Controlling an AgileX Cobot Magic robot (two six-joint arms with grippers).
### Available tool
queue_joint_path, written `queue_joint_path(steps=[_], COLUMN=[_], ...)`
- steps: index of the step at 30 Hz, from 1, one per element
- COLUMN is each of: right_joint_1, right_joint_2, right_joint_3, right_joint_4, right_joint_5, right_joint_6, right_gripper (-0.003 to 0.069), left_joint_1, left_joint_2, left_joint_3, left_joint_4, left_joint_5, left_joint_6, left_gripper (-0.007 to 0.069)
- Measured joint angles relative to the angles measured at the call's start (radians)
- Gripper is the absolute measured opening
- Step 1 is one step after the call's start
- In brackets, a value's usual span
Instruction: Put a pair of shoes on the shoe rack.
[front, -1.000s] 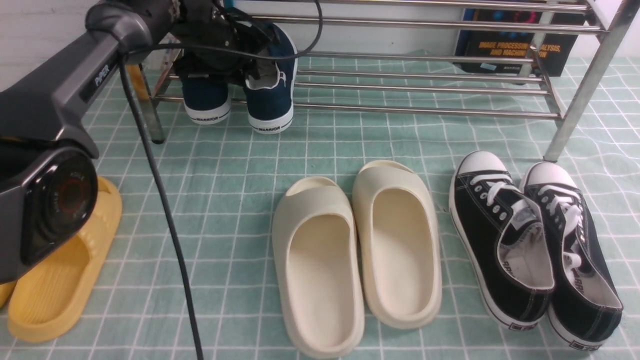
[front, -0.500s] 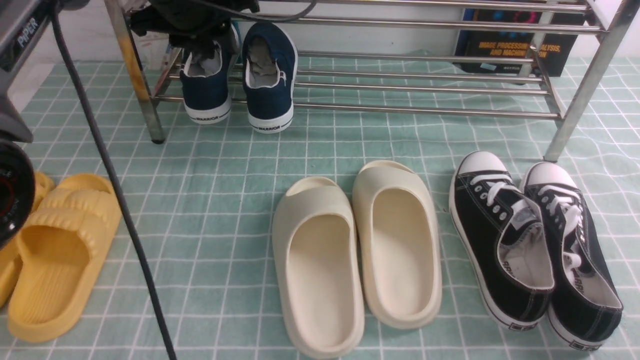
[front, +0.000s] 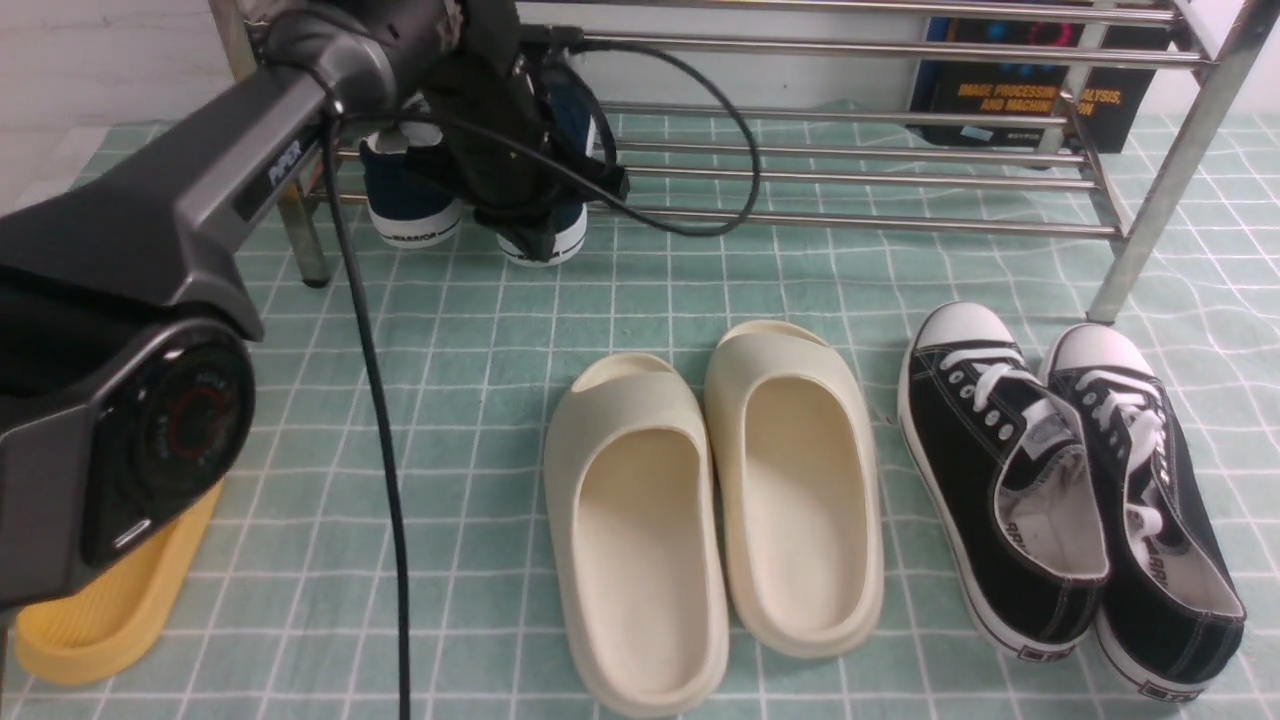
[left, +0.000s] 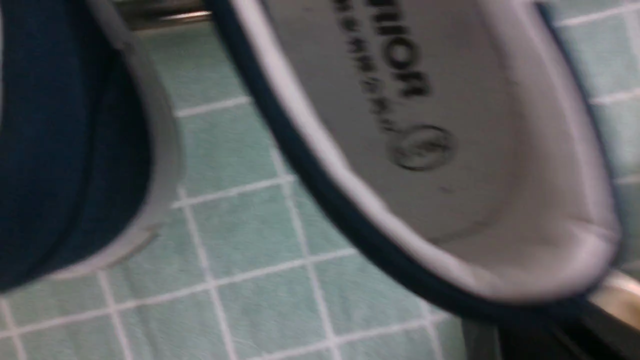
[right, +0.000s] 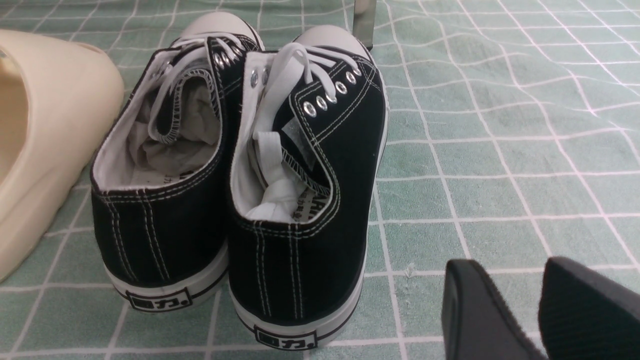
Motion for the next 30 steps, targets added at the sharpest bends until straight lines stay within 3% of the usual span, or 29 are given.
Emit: queue_joint_path(steps=[7, 15, 21, 22, 26, 30], right_joint_1=[0.000, 0.000, 0.000, 0.000, 0.000, 0.000], right_joint_2=[0.000, 0.000, 0.000, 0.000, 0.000, 0.000], right_joint_3=[0.000, 0.000, 0.000, 0.000, 0.000, 0.000], right_joint_4=[0.000, 0.000, 0.000, 0.000, 0.000, 0.000], right_joint_5=[0.000, 0.000, 0.000, 0.000, 0.000, 0.000], right_joint_6=[0.000, 0.000, 0.000, 0.000, 0.000, 0.000], right_gripper=[0.0239, 0.0239, 0.0239, 0.0239, 0.0239, 0.0239], left_joint_1=[-0.005, -0.003, 0.001, 0.001, 0.001, 0.001], left_joint_2=[0.009, 0.009, -0.051, -0.098, -0.212, -0.341], left_joint_3=[0.000, -0.002, -0.002, -0.002, -0.006, 0.003], left_joint_4=[0.111, 0.147, 0.162, 0.167, 0.167, 0.167], left_joint_5=[-0.047, -0.082, -0.039, -0.008, 0.077, 0.096], left_joint_6=[-0.158, -0.208, -0.211, -0.211, -0.183, -0.163], left_gripper=[-0.0013, -0.0008, 0.0091, 0.0145, 0.0245, 0.0274])
